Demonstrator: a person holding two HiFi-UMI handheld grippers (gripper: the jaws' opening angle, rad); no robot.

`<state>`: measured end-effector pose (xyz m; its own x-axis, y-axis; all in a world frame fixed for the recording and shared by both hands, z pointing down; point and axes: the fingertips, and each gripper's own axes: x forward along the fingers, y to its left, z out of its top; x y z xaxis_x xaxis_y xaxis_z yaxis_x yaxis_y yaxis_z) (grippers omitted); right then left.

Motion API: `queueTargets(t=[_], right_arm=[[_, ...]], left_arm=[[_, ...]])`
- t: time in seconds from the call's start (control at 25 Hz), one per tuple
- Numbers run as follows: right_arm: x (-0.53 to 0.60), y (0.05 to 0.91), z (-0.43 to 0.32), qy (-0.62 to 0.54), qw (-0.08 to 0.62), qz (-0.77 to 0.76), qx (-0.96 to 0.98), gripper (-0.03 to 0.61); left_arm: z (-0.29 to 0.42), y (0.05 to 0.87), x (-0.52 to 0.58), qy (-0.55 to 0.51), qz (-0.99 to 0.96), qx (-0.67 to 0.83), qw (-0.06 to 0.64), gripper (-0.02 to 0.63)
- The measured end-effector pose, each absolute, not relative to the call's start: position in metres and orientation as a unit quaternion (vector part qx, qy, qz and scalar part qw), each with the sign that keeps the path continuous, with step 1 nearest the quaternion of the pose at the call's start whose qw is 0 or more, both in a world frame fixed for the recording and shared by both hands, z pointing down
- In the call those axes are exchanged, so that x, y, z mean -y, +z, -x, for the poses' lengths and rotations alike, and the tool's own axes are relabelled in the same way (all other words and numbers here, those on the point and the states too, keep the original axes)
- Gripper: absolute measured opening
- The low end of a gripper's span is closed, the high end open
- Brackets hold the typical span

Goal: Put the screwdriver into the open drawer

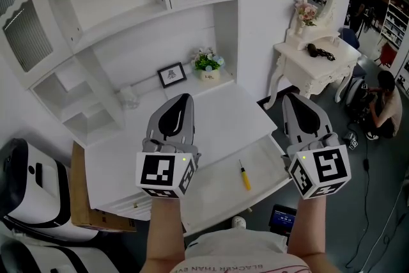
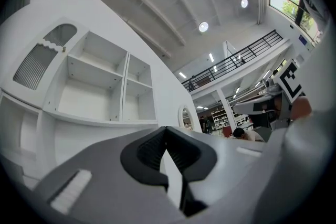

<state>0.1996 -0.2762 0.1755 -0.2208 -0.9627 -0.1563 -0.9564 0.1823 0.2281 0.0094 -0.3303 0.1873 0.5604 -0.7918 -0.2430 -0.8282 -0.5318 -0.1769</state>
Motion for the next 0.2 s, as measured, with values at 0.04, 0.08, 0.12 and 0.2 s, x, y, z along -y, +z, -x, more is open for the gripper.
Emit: queueTargets(t=[0.04,0.08,0.12,0.2], right_arm=[[0.2763,0.1769,-0.1982,-0.139,0.012,-0.623,0.77,0.006],[0.2766,0.1786,-0.1974,-0.139,0.013,-0.622,0.77,0.006],[0.2771,0.1801,-0.1968,-0.139,0.013,-0.622,0.771,0.006],[0.2779,0.1824,-0.1957,-0.138,0.014,-0.621,0.771,0.006]], left_arm=[[-0.0084,0.1882,0.3304,0.07,0.873,-0.464,0.133,0.009],[-0.0077,0.1891,0.3306,0.072,0.873,-0.464,0.13,0.009],[-0.0071,0.19,0.331,0.074,0.873,-0.464,0.128,0.009],[-0.006,0.1916,0.3319,0.075,0.873,-0.465,0.126,0.009]])
